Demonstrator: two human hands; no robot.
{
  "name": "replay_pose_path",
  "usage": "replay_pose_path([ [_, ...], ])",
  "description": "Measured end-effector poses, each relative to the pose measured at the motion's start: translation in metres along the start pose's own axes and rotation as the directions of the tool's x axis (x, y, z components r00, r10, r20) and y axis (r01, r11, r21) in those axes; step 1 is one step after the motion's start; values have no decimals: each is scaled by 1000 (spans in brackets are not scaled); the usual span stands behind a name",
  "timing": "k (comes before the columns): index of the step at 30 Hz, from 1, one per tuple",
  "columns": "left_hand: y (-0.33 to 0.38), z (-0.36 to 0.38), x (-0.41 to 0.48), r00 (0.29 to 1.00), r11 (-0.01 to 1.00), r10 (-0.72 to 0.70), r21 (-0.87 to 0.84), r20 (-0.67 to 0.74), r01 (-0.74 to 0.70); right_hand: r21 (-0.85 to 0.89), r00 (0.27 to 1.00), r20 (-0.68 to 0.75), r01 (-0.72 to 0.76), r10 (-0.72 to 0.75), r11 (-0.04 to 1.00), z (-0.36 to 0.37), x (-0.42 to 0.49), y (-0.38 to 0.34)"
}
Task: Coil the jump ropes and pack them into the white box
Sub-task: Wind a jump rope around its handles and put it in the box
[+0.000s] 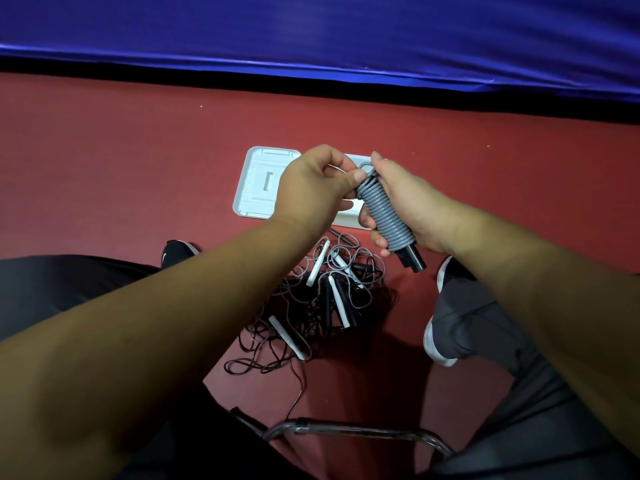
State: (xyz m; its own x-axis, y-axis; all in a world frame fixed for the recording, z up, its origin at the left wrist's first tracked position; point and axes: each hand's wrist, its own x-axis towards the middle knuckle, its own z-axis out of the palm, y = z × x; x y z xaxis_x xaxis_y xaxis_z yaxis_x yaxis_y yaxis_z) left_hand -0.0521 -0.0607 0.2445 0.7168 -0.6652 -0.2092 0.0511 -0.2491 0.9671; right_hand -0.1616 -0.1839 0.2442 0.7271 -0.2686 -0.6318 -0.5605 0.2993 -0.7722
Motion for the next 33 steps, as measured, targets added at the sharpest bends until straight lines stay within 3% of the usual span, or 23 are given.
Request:
replay_pose_path([
  [7, -2, 3, -2, 997, 997, -73, -35, 6, 74, -18, 999, -23, -23, 22, 1000, 0, 2, 6],
  [15, 12, -7, 6, 934, 915, -323, -204, 152, 349, -121, 997, -79, 8, -17, 993, 4, -1, 0],
  [23, 16, -5, 8, 950, 928, -289, -208, 118, 308, -138, 989, -126, 66, -83, 988, -1, 0, -1],
  [33, 17, -5, 13, 910, 855, -377, -311, 175, 414, -181, 980, -146, 107, -135, 978, 0, -1, -4],
])
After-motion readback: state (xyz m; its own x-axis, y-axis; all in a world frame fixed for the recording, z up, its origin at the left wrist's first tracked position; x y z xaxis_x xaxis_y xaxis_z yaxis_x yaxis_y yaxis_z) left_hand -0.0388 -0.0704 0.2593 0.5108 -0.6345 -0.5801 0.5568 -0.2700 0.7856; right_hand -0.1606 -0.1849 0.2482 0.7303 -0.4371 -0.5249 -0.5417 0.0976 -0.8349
